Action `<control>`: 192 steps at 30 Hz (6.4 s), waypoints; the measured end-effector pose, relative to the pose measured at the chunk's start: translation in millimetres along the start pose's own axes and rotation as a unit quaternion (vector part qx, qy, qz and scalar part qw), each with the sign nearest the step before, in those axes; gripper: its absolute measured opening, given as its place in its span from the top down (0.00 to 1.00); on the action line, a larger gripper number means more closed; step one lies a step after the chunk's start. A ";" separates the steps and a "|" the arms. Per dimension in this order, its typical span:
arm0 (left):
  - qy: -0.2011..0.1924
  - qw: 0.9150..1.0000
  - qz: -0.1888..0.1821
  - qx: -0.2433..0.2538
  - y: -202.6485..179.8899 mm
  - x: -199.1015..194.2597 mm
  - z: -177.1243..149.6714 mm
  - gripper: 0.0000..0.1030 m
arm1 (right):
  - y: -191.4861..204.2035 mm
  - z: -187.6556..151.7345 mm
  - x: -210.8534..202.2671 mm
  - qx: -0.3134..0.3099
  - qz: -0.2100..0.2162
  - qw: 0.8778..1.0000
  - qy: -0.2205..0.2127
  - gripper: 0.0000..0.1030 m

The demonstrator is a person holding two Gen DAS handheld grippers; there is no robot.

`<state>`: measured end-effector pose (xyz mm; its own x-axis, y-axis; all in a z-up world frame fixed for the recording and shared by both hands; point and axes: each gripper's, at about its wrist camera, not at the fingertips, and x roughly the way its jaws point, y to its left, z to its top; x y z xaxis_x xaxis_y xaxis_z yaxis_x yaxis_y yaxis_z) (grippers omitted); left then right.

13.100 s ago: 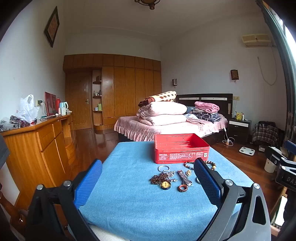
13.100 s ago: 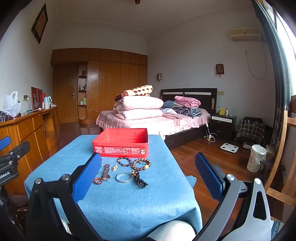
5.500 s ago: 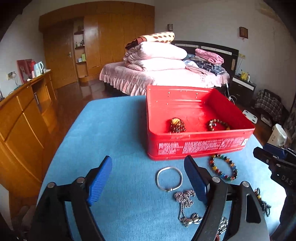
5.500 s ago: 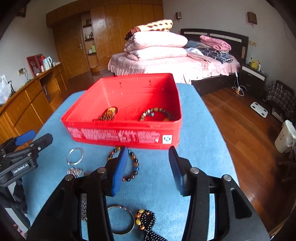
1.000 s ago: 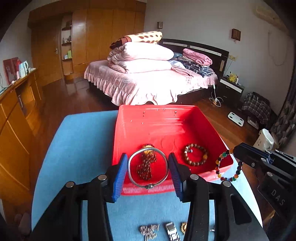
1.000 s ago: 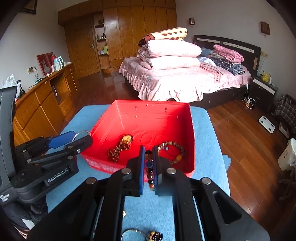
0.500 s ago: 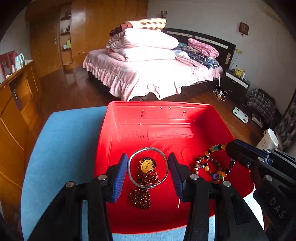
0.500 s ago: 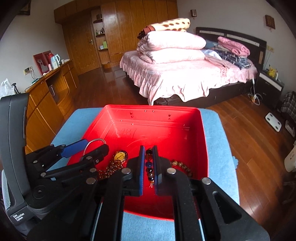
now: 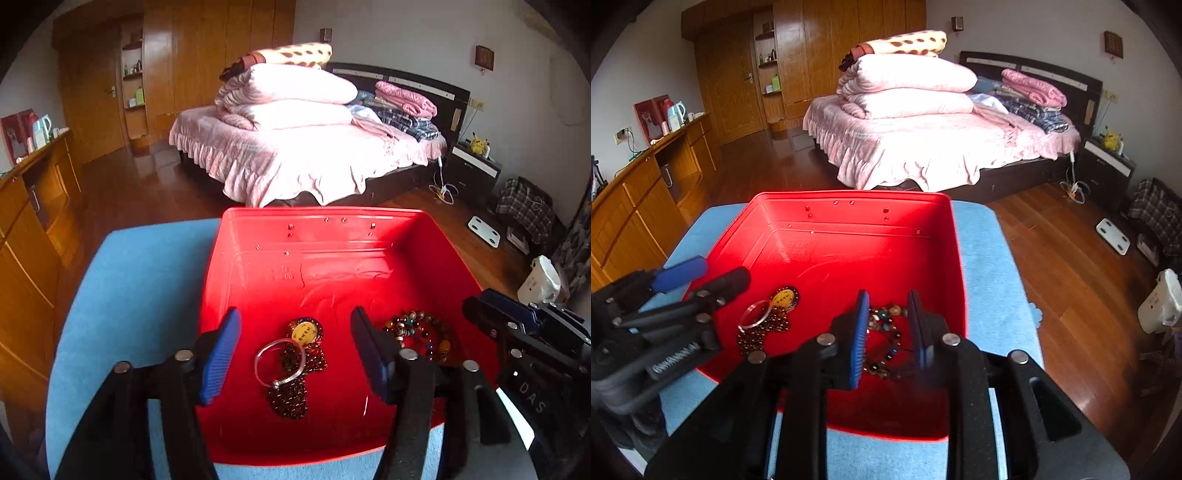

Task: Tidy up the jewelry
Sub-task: 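Lower both held bracelets into the red tin and open both tools, then withdraw both tools and approach the wooden ring and black bead strand, then grasp the wooden ring with the left tool while the right tool grasps the black bead strand, then carry the wooden ring and black bead strand into the red tin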

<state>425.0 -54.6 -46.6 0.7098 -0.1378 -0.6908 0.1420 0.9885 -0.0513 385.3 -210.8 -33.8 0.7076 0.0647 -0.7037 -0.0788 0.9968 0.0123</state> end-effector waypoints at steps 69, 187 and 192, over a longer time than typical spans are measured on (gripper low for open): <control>0.050 0.999 -0.009 0.008 -22.1 -104.2 -215.1 0.27 | -3.0 -200.8 -90.7 -0.019 0.039 0.998 0.035 0.67; 0.022 1.000 0.020 -0.005 2.5 43.3 5.4 0.72 | -1.2 13.9 47.8 0.019 0.032 0.998 0.040 0.90; 0.028 0.999 0.015 -0.005 0.6 52.9 8.2 0.72 | -1.9 14.6 56.6 0.019 0.032 0.998 0.047 0.90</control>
<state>468.2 -61.8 -77.3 0.6737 -0.1048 -0.7316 0.1143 0.9928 -0.0370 435.7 -208.4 -63.3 0.6321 0.1255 -0.7647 -0.0940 0.9919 0.0850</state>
